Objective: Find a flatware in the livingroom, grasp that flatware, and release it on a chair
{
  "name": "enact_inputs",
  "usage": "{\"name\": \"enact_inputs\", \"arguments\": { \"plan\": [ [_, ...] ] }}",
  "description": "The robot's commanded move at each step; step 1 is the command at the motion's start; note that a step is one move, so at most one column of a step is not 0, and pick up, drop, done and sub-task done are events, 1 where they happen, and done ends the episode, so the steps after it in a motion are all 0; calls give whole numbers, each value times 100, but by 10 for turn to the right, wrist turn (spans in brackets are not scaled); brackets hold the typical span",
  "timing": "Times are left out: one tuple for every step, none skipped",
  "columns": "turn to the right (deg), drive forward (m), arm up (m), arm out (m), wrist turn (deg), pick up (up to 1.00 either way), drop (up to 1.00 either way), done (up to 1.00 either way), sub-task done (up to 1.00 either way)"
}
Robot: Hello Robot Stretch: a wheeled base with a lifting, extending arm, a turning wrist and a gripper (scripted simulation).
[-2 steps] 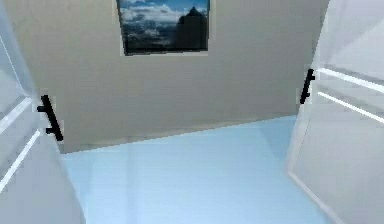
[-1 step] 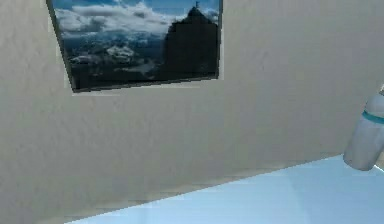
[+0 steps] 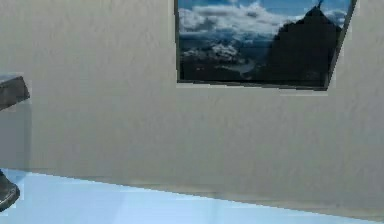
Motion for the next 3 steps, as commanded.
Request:
{"name": "enact_inputs", "arguments": {
  "plan": [
    [0, 85, 0, 0, 0, 0, 0, 0, 0],
    [-450, 0, 0, 0, 0, 0, 0, 0, 0],
    [-450, 0, 0, 0, 0, 0, 0, 0, 0]
  ]
}}
